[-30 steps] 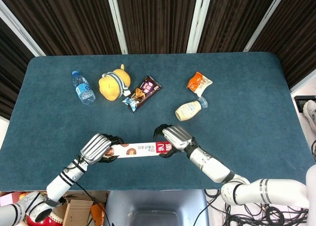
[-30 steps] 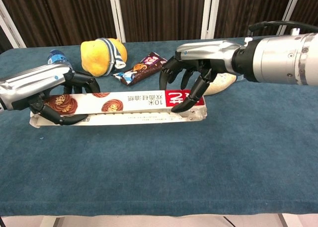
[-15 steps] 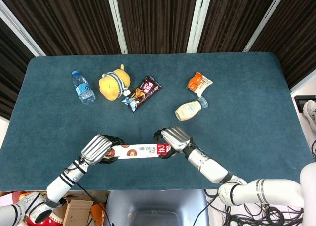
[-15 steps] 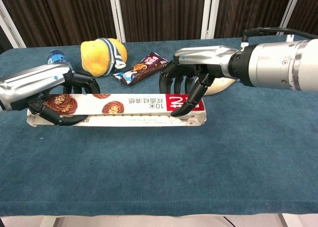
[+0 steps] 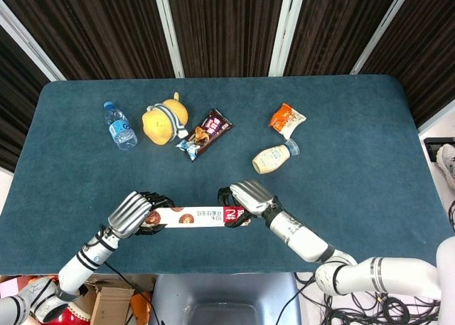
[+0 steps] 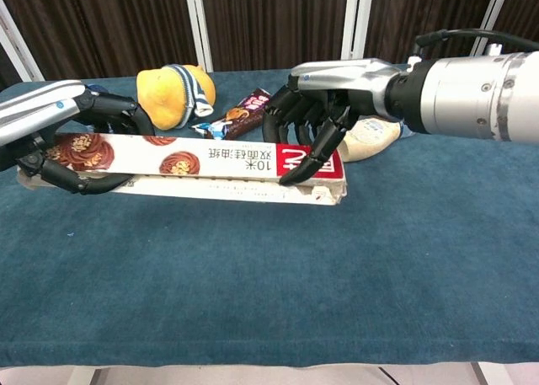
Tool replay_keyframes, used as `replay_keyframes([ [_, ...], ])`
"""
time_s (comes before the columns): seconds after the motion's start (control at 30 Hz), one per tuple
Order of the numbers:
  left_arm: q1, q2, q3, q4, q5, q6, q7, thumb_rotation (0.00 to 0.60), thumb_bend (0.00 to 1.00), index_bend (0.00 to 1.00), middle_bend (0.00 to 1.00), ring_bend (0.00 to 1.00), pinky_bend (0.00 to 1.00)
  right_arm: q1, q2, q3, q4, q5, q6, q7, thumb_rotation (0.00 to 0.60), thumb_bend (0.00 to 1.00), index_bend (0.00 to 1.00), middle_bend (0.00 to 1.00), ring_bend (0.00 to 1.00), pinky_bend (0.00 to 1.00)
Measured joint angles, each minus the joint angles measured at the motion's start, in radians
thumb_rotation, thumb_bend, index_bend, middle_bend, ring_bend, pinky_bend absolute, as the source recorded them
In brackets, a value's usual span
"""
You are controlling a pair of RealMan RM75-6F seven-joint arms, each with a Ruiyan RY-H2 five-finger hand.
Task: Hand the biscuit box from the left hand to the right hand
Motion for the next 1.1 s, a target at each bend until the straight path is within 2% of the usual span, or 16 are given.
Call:
replay_keyframes([
  [0.13,0.005,0.001,0.016,0.04,0.034,0.043,-0.074,0.6,0.35,0.27,0.31,0.31,0.44,-0.011,0.039,0.009,-0.014,-0.03,-0.001,0.027,0.6,0.39,0.95,0.68,0.67,0.87],
  [0.23,0.007,0.006,0.031,0.073,0.06,0.075,-0.136,0.6,0.33,0.24,0.27,0.27,0.42,-0.018,0.073,0.01,-0.024,-0.051,-0.008,0.043,0.6,0.4,0.95,0.68,0.67,0.87],
  [0.43,0.013,0.017,0.05,0.111,0.077,0.115,-0.224,0.6,0.29,0.1,0.11,0.1,0.3,-0.039,0.149,0.006,-0.042,-0.108,-0.023,0.082,0.6,0.4,0.95,0.68,0.67,0.87],
  [0.57,0.024,0.022,0.047,0.139,0.073,0.159,-0.269,0.6,0.28,0.04,0.02,0.02,0.25,-0.058,0.185,-0.003,-0.034,-0.136,-0.024,0.101,0.6,0.4,0.95,0.68,0.67,0.87],
  [0.8,0.067,0.064,0.034,0.193,0.02,0.197,-0.265,0.6,0.27,0.04,0.0,0.0,0.22,-0.123,0.232,-0.051,0.017,-0.205,0.003,0.138,0.6,0.4,0.95,0.68,0.67,0.87],
  [1.1,0.122,0.057,0.046,0.317,-0.052,0.149,-0.267,0.6,0.28,0.02,0.01,0.0,0.2,-0.236,0.196,-0.161,0.219,-0.357,0.076,0.263,0.6,0.4,0.91,0.68,0.66,0.82],
])
